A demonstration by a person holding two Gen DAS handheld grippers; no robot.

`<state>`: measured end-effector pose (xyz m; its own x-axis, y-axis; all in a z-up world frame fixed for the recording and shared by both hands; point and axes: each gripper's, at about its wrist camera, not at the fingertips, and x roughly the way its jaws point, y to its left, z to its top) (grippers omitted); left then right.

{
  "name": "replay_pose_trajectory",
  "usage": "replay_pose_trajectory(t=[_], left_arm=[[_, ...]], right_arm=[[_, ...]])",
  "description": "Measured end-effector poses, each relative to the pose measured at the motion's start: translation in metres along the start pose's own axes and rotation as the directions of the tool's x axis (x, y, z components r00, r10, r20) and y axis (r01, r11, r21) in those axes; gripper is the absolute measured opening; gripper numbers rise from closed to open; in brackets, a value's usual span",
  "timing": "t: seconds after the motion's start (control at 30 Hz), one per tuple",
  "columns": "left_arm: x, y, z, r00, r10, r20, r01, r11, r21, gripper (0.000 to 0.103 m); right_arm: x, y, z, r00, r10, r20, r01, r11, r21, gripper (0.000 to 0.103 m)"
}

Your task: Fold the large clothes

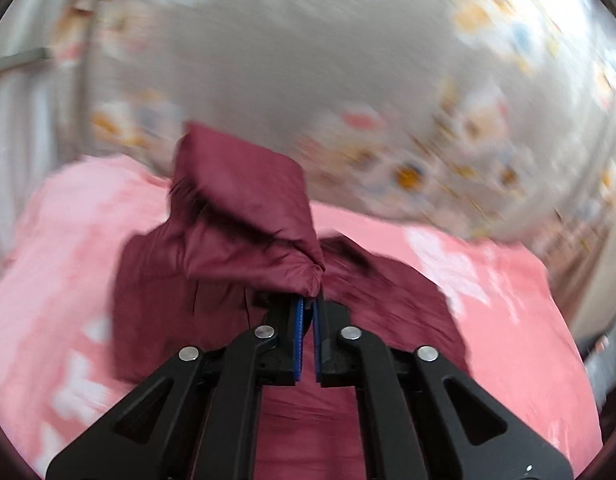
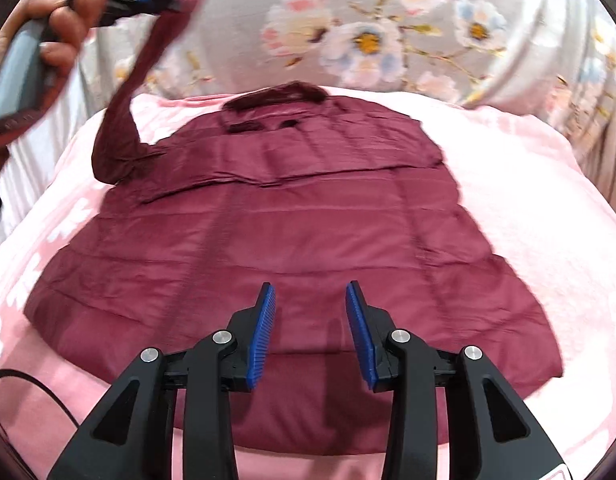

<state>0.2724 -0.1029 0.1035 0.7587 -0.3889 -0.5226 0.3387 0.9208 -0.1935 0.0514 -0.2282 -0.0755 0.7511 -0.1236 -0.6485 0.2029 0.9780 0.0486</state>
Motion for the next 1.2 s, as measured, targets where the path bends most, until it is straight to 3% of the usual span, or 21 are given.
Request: replay_pose_trajectory(t=[0.07, 0.1, 0.13, 0.2, 0.23, 0.33, 0.4, 0.53, 0.73, 0.87, 1.0, 1.03, 1.1, 1.13, 1.2], left_arm=[[0.026, -0.031, -0.021, 0.996, -0.059, -0.060, 0.059, 0.998, -0.005, 0.010], [0.039, -0.045, -0.033, 0.993, -0.077, -0.093, 0.077, 0.997, -0.006, 0.026], [0.045, -0.050, -0.043, 0.991, -0.083, -0.105, 0.082, 0.997, -0.009, 0.052], [0.050, -0.056, -0.057, 0.992, -0.077, -0.099, 0.076, 0.997, -0.013, 0.081], [0.049, -0.057, -0.062, 0.994, -0.072, -0.083, 0.072, 0.997, -0.009, 0.085], [0.038, -0.040, -0.066, 0.994, -0.081, -0.074, 0.081, 0.997, 0.005, 0.086], [0.032, -0.018, -0.063, 0.994, -0.082, -0.068, 0.080, 0.996, -0.034, 0.086], [0.034, 0.062, -0.057, 0.996, -0.019, -0.090, 0.003, 0.983, -0.182, 0.086], [0.060, 0.172, -0.072, 0.982, 0.045, -0.186, -0.118, 0.908, -0.403, 0.080], [0.073, 0.204, -0.086, 0.973, 0.077, -0.216, -0.167, 0.881, -0.442, 0.080], [0.090, 0.221, -0.098, 0.968, 0.017, -0.251, -0.149, 0.842, -0.519, 0.080], [0.095, 0.225, -0.102, 0.965, 0.000, -0.262, -0.147, 0.828, -0.542, 0.079], [0.101, 0.229, -0.105, 0.963, -0.021, -0.270, -0.141, 0.812, -0.567, 0.074], [0.105, 0.231, -0.106, 0.961, -0.030, -0.276, -0.141, 0.805, -0.576, 0.068], [0.109, 0.233, -0.106, 0.958, -0.039, -0.283, -0.140, 0.800, -0.584, 0.059]], right_arm=[[0.001, -0.012, -0.002, 1.000, -0.007, -0.005, 0.008, 1.000, 0.014, 0.038], [0.002, -0.019, -0.003, 1.000, -0.012, -0.007, 0.013, 1.000, 0.023, 0.039], [0.001, -0.023, -0.004, 1.000, -0.016, -0.008, 0.016, 1.000, 0.027, 0.042], [0.001, -0.033, -0.003, 1.000, -0.024, -0.003, 0.024, 0.999, 0.033, 0.046], [0.001, -0.035, -0.001, 1.000, -0.029, -0.001, 0.029, 0.999, 0.032, 0.046], [0.002, -0.046, 0.011, 0.999, -0.046, 0.014, 0.046, 0.999, 0.026, 0.048], [0.005, -0.052, 0.024, 0.999, -0.043, 0.028, 0.043, 0.999, 0.026, 0.050], [0.019, -0.060, 0.056, 0.998, -0.022, 0.053, 0.020, 0.999, 0.036, 0.052], [0.076, -0.074, 0.100, 0.999, 0.034, 0.008, -0.035, 0.993, 0.110, 0.052], [0.114, -0.081, 0.118, 0.997, 0.064, -0.036, -0.056, 0.981, 0.187, 0.052], [0.147, -0.078, 0.127, 0.992, 0.084, -0.096, -0.061, 0.973, 0.222, 0.052], [0.154, -0.078, 0.128, 0.990, 0.088, -0.110, -0.062, 0.973, 0.223, 0.050], [0.164, -0.074, 0.132, 0.988, 0.090, -0.129, -0.063, 0.977, 0.206, 0.029], [0.165, -0.072, 0.135, 0.988, 0.089, -0.128, -0.064, 0.980, 0.189, 0.002], [0.156, -0.069, 0.148, 0.994, 0.077, -0.080, -0.063, 0.985, 0.164, 0.002]])
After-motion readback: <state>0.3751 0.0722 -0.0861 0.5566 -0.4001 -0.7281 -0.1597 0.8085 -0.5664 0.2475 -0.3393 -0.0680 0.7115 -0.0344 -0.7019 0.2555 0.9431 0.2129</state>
